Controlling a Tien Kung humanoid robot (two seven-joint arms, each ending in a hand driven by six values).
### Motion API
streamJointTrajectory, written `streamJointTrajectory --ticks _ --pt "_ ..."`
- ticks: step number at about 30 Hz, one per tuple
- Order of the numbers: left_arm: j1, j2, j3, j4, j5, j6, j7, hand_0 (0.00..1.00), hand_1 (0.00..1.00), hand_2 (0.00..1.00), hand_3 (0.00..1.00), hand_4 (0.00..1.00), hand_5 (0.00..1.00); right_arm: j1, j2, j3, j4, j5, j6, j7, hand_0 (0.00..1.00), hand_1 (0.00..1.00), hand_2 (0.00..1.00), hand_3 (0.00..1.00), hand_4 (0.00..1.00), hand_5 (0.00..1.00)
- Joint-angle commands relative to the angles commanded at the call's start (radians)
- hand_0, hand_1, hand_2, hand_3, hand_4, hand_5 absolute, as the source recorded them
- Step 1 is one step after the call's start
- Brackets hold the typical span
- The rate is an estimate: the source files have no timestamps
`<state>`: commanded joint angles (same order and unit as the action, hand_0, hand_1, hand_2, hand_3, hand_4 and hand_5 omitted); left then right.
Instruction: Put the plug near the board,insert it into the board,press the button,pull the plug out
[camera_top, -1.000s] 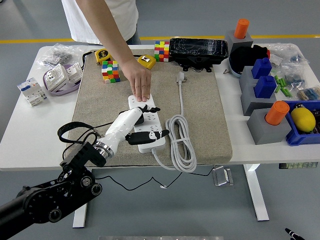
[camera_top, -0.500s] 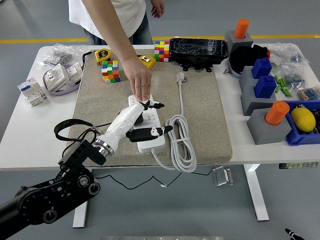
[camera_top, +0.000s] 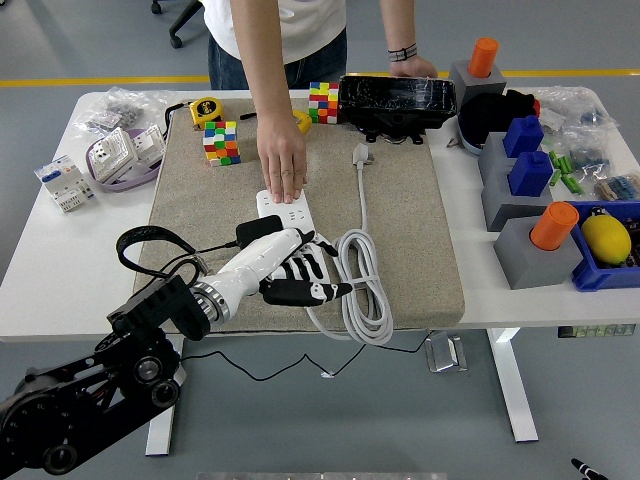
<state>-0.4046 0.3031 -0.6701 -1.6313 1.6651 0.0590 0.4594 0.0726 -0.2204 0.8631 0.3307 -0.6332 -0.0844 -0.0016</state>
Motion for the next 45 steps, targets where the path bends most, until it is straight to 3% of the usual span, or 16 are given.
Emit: streamJointTrajectory --ticks 5,14,40,45 --pt "-0.005 -0.001 0.008 0.014 -0.016 -0.068 0.091 0.074 0.079 0.162 0.883 0.771 0.002 0.001 0.0 0.0 0.0 0.001 0.0 0.0 0.604 0.642 0.643 0.553 0.952 0.493" --pt "-0.006 -0.003 0.016 0.036 0.003 -0.09 0.135 0.07 0.084 0.164 0.888 0.782 0.002 0.001 -0.001 -0.006 0.0 0.003 0.0 0.0 0.604 0.642 0.644 0.553 0.952 0.493" --pt "-0.007 -0.002 0.03 0.08 -0.004 -0.121 0.167 0.071 0.083 0.162 0.849 0.781 0.002 -0.001 -0.003 -0.011 0.005 0.001 0.0 0.0 0.604 0.642 0.643 0.552 0.952 0.493" --pt "-0.002 -0.004 0.028 0.085 0.007 -0.104 0.144 0.071 0.083 0.162 0.849 0.781 0.002 -0.001 -0.001 -0.003 0.005 0.0 0.0 0.0 0.604 0.642 0.643 0.552 0.952 0.493"
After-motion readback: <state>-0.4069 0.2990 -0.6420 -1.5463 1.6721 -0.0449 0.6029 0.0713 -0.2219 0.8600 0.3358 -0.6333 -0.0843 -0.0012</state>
